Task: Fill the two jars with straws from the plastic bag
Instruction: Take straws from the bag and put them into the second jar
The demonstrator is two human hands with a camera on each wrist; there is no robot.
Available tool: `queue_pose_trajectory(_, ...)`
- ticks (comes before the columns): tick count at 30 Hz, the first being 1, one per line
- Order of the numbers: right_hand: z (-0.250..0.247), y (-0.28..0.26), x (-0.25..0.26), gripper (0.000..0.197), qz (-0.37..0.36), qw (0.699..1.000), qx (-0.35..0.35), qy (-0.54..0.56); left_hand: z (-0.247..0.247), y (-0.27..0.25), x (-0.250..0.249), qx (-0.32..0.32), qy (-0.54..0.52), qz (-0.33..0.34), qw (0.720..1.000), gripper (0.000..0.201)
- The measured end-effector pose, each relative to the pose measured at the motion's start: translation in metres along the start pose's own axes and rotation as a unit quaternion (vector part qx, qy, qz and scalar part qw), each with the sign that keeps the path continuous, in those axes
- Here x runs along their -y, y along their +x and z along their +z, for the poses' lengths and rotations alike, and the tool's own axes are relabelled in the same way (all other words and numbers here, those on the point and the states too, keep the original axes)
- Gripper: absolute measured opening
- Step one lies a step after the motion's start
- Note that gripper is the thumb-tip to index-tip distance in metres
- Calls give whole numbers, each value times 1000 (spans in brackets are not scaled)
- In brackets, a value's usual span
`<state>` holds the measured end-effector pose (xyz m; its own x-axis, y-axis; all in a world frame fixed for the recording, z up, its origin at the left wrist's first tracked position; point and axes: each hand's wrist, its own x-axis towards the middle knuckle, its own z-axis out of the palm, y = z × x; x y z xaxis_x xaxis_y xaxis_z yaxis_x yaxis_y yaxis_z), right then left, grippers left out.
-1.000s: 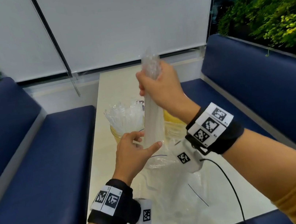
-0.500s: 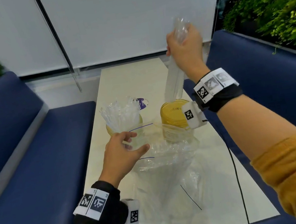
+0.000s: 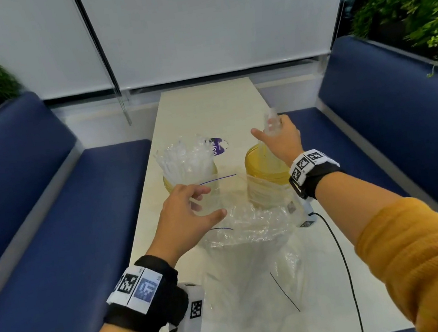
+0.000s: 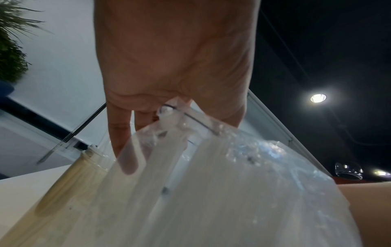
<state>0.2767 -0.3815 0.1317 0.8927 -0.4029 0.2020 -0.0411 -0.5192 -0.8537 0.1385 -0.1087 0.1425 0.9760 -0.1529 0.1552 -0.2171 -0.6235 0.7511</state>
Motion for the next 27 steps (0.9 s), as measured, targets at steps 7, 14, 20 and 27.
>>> queue_pose_trajectory(7, -12, -15, -10, 34, -32, 999, -21, -18, 4, 0, -1, 17, -7, 12, 1000, 48)
queue_pose_trajectory(14, -38, -48, 34, 32, -126, 964, -30, -232, 4, -2, -1, 22, -33, 18, 999, 45)
queue_pose_trajectory(20, -57, -142, 107, 36, -185, 926, 132, -303, 5, -4, -2, 27, -33, 30, 999, 47)
queue_pose_trajectory(27, -40, -187, 88, 64, -156, 809, 354, -444, 9, -11, -1, 47, -54, 23, 997, 50)
